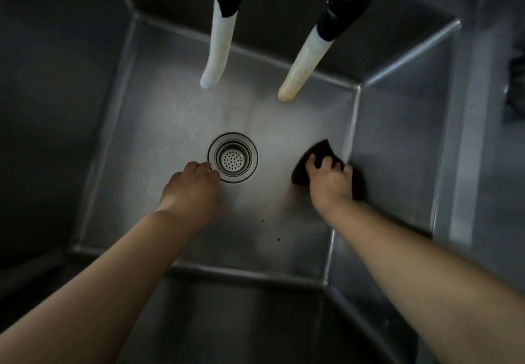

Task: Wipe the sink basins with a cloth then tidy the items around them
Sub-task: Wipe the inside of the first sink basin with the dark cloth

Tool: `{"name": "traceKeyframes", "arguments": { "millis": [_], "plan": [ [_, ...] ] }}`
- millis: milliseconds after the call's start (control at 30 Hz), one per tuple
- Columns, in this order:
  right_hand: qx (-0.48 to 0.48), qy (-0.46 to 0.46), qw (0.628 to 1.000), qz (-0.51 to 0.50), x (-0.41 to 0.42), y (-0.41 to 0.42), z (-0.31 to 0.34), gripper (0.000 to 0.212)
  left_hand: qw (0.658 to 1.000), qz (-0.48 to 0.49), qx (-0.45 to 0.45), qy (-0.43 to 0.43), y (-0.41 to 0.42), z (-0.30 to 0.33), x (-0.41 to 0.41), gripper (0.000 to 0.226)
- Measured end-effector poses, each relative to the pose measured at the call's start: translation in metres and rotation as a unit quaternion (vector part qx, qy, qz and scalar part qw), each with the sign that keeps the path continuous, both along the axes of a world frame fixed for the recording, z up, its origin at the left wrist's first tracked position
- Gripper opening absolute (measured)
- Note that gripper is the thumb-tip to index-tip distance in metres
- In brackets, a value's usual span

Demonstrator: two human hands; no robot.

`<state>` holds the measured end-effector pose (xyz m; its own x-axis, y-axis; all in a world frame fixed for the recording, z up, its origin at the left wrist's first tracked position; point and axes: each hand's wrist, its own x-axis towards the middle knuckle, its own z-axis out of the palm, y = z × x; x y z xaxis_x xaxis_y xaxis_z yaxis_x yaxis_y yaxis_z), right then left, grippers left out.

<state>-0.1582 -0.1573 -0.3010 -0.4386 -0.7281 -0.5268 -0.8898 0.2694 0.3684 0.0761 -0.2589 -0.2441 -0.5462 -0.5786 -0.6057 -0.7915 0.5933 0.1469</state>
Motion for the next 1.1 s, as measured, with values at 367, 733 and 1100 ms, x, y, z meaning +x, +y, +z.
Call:
{"name": "traceKeyframes", "arguments": {
  "millis": [367,733,1100],
  "plan": [
    [0.067,-0.193,0.950,-0.238,0.095,0.062,0.030,0.057,0.999,-0.029,0.013,-0.017,-0.003,0.014,0.050,0.039],
    [-0.064,-0.272,0.921,-0.271,0.157,0.000,0.022,0.057,0.999,-0.006,0.027,-0.037,-0.022,0.023,0.100,0.032],
    [-0.050,-0.302,0.929,0.210,0.238,-0.030,0.012,0.045,0.999,-0.010,-0.006,-0.053,-0.036,0.031,0.129,0.031]
  ]
}}
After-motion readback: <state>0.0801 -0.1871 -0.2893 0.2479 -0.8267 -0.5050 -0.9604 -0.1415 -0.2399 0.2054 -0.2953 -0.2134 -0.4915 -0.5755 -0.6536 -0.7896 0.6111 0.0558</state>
